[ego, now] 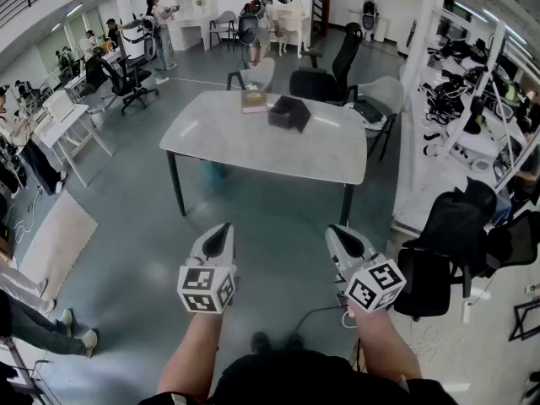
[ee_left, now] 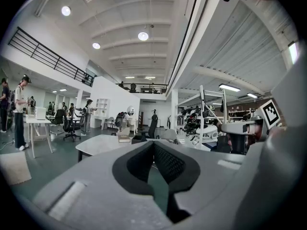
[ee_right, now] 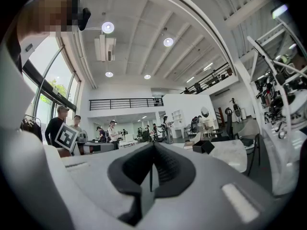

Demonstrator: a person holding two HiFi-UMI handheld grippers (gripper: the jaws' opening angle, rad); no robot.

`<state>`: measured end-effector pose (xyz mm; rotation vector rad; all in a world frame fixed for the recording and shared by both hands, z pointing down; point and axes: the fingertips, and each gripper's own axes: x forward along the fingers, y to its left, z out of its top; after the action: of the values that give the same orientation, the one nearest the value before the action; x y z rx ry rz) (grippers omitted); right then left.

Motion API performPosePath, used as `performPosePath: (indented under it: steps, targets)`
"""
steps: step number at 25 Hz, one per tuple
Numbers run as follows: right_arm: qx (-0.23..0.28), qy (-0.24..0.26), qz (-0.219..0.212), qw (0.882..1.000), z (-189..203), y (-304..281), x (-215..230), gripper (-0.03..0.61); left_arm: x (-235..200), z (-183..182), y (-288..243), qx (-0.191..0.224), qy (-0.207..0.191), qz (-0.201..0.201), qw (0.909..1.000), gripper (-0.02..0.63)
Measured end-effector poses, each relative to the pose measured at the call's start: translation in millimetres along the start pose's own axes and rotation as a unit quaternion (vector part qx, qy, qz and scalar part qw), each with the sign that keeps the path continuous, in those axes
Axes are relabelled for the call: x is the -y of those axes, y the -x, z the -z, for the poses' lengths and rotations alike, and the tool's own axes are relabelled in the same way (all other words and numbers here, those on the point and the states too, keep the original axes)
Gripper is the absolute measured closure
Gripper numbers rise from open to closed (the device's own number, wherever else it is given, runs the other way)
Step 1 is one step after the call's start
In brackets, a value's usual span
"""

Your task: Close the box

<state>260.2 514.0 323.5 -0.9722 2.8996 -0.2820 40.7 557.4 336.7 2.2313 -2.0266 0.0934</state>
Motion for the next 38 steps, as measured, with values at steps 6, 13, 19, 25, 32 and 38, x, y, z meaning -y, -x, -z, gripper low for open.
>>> performPosePath:
  steps: [6,13,19,25,32,38]
  targets:
    - [-0.003,0.001,0.0,1.0,0.7,7.4,6.9,0.578,13.3,1.9,-4.0,-0.004,-0.002,0.003,1.0,0.604]
    - [0.004,-0.012,-0.003,1.0,-1.9,18.8,21.8,0.578,32.4,9.5,-9.0,-0.018,-0.012,0.006,0.9998,0.604]
    - [0.015,-0.025,-0.017,0.999,-7.9,33.4,30.7,0.578,54.8,1.1,-12.9,-0.009,-0.028,0.005,0.9995,0.603]
    - [-0.003,-0.031,-0.022,0.999,0.3,45.0,43.0,0.578,76.1,8.9,-15.2,-0.013,-0.023,0.0,0.9996,0.603]
    - [-0.017,-0.032,-0.024,0.999,5.1,35.9,51.7,0.577,75.8,8.9,-27.6,-0.015,-0.03,0.002,0.9994,0.603]
    - [-0.028,-0.036,-0.024,0.999,13.4,4.2,65.3,0.577,59.0,9.3,-59.4,-0.014,-0.033,0.007,0.9993,0.603]
